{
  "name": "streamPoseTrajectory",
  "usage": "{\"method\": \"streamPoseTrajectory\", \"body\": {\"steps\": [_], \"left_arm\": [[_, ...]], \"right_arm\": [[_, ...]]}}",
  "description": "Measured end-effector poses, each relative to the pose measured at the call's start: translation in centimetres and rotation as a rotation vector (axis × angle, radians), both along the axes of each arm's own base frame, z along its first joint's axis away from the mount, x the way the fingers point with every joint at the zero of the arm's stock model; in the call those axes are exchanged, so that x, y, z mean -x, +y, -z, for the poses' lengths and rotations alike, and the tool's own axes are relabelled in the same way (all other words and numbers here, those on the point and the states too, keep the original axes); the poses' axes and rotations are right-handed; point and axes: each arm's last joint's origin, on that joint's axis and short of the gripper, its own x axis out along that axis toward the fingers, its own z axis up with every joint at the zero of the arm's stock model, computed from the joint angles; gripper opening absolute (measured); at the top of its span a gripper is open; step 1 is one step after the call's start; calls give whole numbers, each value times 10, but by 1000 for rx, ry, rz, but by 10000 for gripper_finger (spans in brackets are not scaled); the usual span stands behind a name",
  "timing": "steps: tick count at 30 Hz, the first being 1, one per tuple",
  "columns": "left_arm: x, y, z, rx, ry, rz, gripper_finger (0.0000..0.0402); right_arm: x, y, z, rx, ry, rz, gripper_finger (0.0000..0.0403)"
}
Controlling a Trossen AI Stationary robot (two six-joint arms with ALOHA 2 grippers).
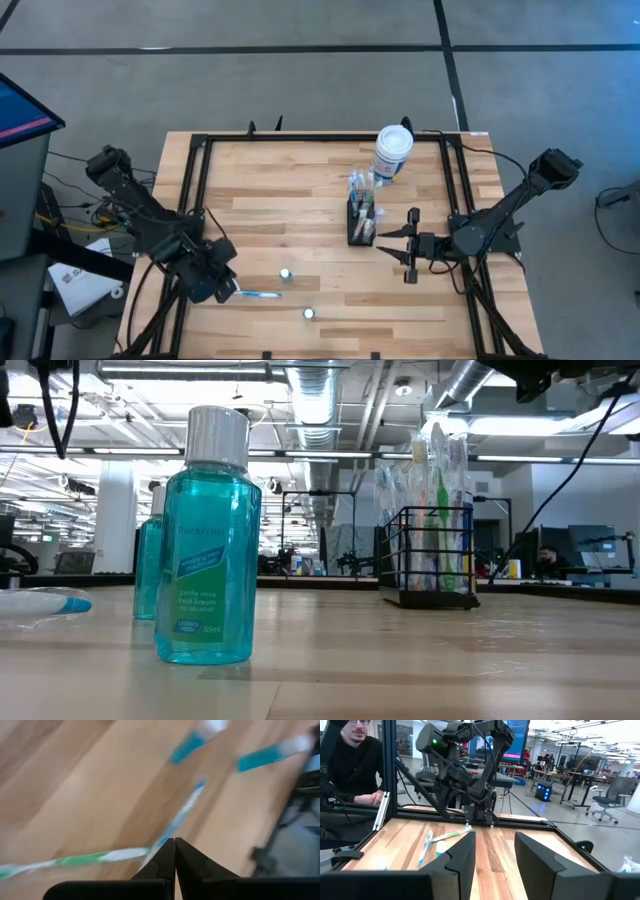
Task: Pick & Place toothbrushing station
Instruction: Put the green toothbrush into the wire mesh organizer
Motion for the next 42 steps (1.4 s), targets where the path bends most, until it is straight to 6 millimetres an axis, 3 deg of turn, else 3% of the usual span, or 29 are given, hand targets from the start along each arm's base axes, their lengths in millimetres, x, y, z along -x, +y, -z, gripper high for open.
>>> {"method": "streamPoseTrajectory", "body": {"steps": [8, 13, 18, 29, 42], "left_arm": [[10, 25, 21, -27, 178, -56, 1], [18, 50, 31, -31, 162, -134, 1], [28, 61, 35, 4, 149, -152, 1], [27, 64, 35, 77, 170, -170, 1], [24, 65, 38, 156, 263, -187, 1]], "right_arm": [[-2, -3, -1, 18, -4, 20, 127], [-5, -8, -1, 22, -3, 44, 127], [-9, -10, -10, 47, -12, 67, 127], [-13, -10, -11, 75, 32, 76, 127], [-13, -9, -9, -38, 33, 73, 127]]}}
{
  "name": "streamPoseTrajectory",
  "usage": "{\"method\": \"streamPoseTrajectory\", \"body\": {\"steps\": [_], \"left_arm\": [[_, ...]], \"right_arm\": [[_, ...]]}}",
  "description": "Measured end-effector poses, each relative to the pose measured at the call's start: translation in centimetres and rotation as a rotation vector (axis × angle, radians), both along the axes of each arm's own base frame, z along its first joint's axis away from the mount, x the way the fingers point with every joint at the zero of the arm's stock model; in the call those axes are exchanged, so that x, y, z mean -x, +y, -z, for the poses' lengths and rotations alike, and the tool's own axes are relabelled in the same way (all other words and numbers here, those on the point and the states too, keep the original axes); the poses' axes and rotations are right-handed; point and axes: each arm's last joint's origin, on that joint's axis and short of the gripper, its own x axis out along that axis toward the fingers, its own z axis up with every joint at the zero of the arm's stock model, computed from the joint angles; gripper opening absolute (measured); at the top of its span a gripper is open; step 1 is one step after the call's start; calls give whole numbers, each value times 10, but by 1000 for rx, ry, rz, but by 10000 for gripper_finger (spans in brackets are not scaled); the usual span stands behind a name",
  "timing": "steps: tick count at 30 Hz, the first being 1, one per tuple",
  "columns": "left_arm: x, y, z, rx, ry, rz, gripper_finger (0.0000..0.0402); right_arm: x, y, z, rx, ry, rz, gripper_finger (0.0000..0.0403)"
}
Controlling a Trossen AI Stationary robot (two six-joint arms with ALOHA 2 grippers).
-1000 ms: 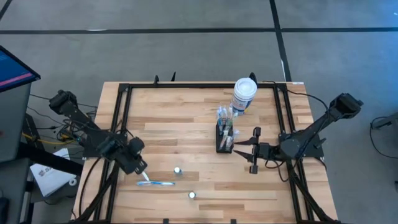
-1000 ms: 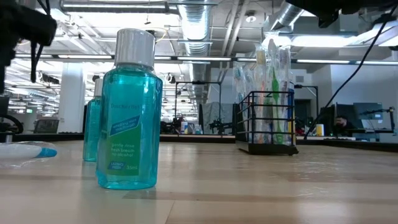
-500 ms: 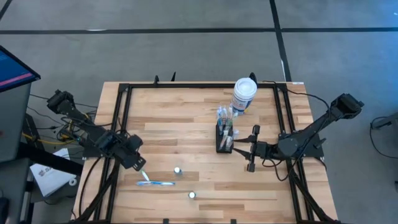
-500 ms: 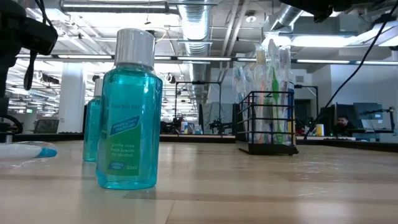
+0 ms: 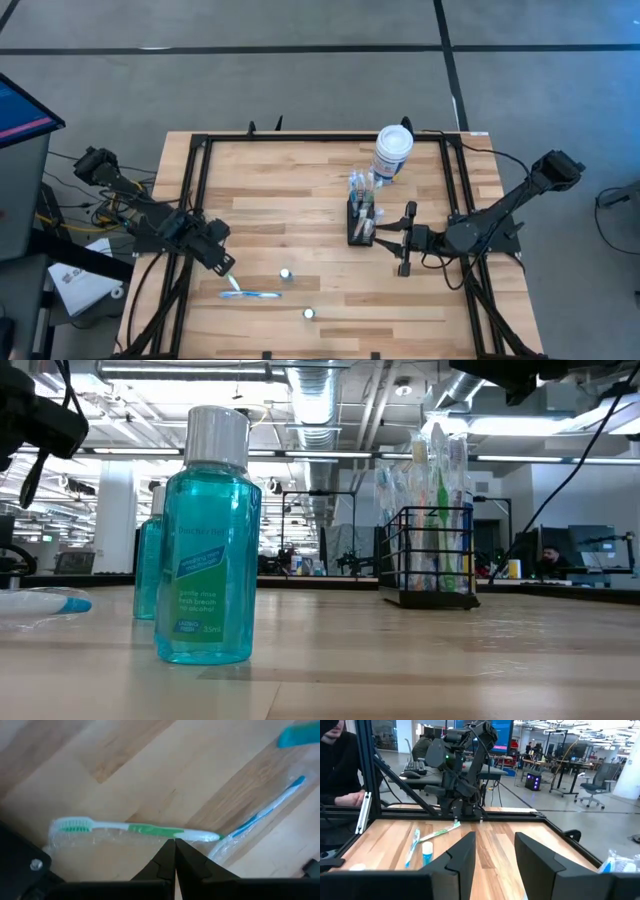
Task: Pick & Place toothbrushing station
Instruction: Put the green toothbrush into the wire mesh organizer
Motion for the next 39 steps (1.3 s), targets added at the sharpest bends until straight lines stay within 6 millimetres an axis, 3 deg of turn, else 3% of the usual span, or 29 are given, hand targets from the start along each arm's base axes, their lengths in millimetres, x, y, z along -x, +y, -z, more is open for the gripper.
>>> {"method": "streamPoseTrajectory", "body": {"steps": [7, 16, 33, 39], "left_arm": [[-12, 5, 11, 63, 140, -73, 4], [-31, 18, 31, 144, 348, -205, 38], [-42, 20, 54, 159, 528, -262, 185], [-43, 19, 61, 141, 570, -270, 217]], "right_arm": [[0, 0, 0, -22, -4, 0, 127], [0, 0, 1, -24, 1, 0, 127], [0, 0, 2, -19, 10, 0, 127], [0, 0, 2, -18, 11, 0, 127]]}}
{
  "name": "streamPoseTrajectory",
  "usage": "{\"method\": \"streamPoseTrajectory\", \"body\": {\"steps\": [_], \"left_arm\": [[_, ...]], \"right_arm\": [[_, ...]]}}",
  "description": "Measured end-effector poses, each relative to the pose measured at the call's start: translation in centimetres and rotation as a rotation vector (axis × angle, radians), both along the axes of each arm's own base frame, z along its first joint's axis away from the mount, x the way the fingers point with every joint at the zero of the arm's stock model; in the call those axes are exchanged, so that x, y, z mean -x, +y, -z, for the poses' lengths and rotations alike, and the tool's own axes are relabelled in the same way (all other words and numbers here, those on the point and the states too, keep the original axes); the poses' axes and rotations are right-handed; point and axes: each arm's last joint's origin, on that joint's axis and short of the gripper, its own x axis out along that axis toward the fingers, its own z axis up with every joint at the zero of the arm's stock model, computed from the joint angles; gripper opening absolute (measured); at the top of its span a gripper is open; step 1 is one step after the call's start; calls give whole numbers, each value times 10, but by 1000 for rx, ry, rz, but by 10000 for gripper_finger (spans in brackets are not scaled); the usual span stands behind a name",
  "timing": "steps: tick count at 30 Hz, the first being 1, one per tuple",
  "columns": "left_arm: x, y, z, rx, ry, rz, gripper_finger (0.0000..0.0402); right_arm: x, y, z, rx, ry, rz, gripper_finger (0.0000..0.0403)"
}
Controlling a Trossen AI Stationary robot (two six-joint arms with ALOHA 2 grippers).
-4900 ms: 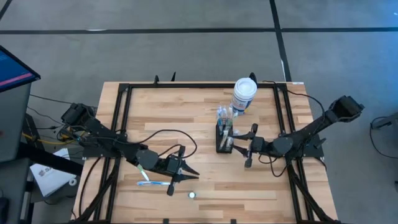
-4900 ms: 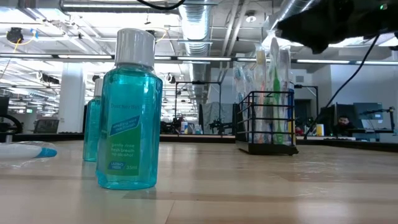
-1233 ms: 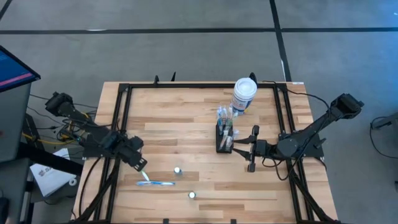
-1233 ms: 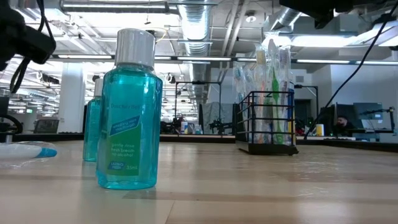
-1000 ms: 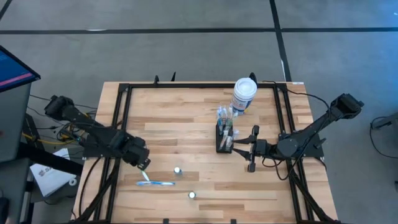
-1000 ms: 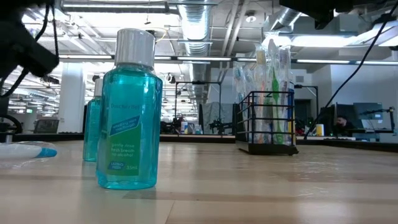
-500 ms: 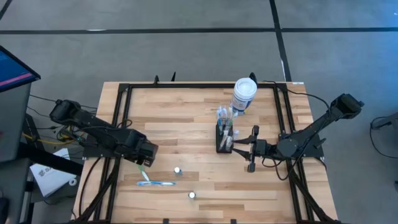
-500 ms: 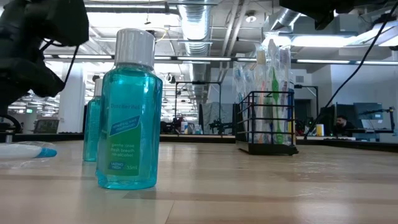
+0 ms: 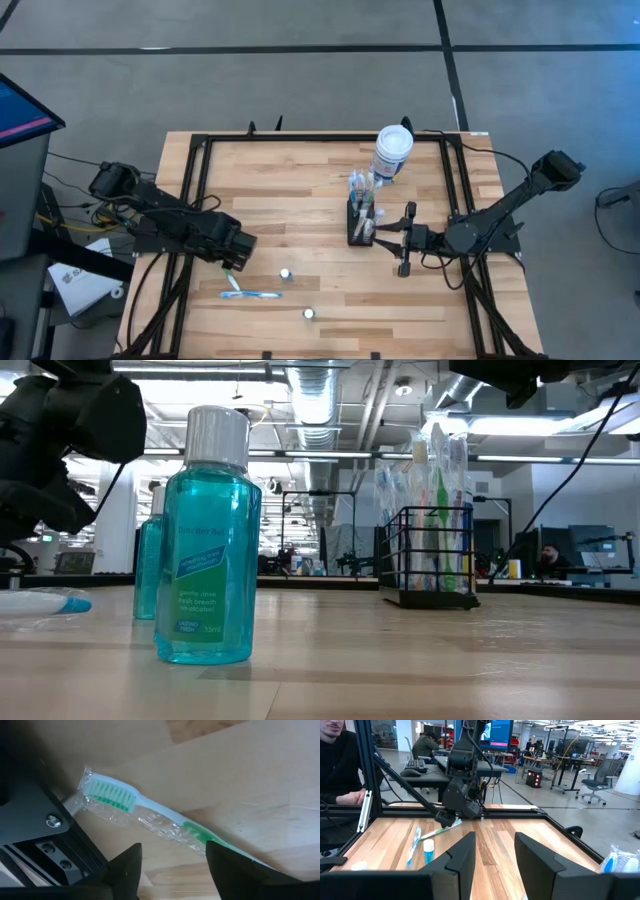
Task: Pick & Place toothbrushing station
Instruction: Put the green toothbrush into the wire mesh organizer
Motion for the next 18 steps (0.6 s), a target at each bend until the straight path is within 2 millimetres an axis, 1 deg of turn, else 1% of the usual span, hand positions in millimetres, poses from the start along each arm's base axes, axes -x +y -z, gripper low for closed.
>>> {"method": "streamPoseTrajectory", "body": {"steps": [5, 10, 14, 18], "left_arm": [[-1, 0, 1, -22, -2, 0, 225], [-4, 1, 2, -54, -50, -1, 225], [-7, 0, 10, -29, -124, -3, 225], [-1, 1, 18, -16, -123, -1, 225]], "right_arm": [[0, 0, 0, -1, 2, 0, 127], [0, 0, 2, -16, 10, 1, 127], [0, 0, 2, -16, 10, 1, 127], [0, 0, 2, -16, 10, 1, 127]]}}
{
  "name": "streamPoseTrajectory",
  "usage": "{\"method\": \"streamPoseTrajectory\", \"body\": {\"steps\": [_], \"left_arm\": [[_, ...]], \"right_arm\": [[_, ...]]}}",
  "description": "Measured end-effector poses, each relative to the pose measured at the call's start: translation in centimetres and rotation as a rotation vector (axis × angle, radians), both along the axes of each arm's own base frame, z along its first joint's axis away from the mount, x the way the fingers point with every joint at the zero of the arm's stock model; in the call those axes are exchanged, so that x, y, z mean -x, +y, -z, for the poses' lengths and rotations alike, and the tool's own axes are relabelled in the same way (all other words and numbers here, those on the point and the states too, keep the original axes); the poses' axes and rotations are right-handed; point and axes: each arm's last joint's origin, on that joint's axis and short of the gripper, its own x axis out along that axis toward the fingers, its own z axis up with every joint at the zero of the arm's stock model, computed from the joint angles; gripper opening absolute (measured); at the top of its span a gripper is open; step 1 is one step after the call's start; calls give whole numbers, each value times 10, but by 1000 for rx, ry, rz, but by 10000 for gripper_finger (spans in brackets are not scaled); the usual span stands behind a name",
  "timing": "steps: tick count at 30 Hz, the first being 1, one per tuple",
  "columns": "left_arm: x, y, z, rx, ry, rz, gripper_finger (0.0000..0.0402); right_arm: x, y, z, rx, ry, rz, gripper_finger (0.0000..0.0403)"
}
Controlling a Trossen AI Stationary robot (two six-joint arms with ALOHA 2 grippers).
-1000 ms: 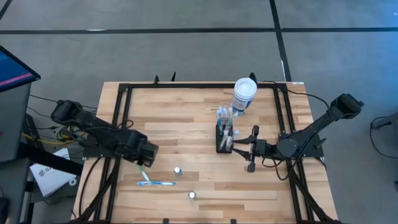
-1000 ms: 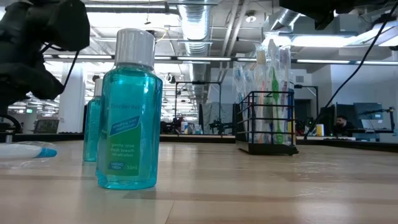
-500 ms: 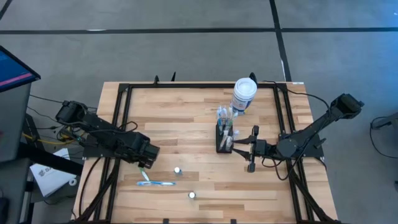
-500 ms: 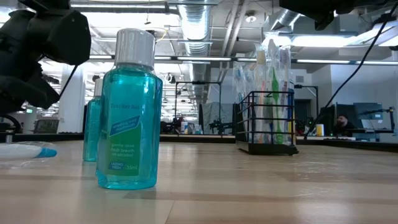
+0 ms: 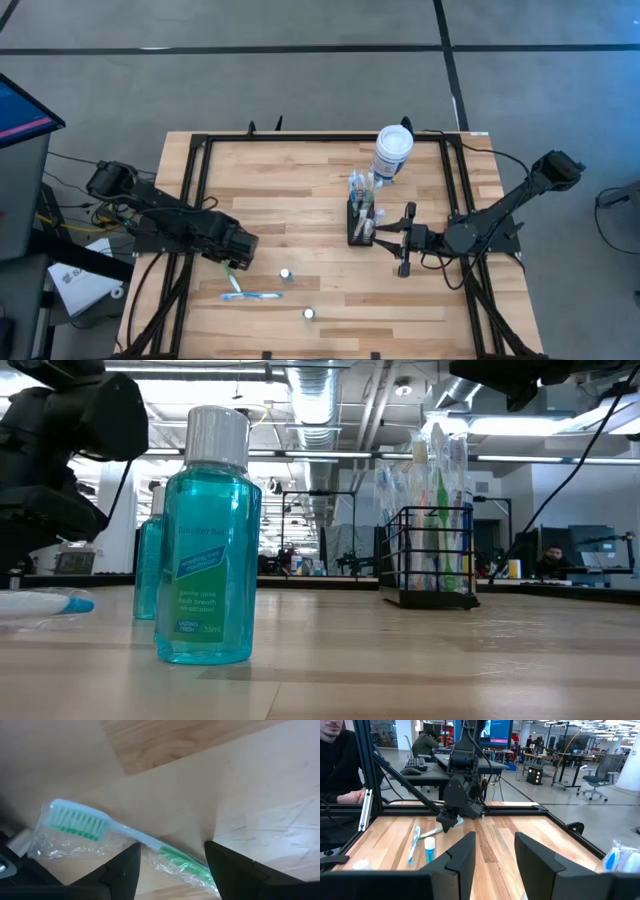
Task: Pick & Place toothbrushing station
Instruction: Put the green toothbrush into the wire mesh organizer
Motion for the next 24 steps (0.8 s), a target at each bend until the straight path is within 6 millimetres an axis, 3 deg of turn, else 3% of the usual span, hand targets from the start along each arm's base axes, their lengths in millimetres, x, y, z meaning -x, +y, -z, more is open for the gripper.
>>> {"method": "streamPoseTrajectory", "body": {"steps": [7, 10, 24], "left_arm": [[-3, 3, -8, -34, -68, -13, 219], [-9, 5, -13, -95, -158, -29, 205], [-12, 5, -15, -115, -214, -29, 135]], "right_arm": [[0, 0, 0, 0, 0, 0, 127], [0, 0, 0, -1, 0, 0, 127], [0, 0, 0, -2, 0, 0, 127]]}}
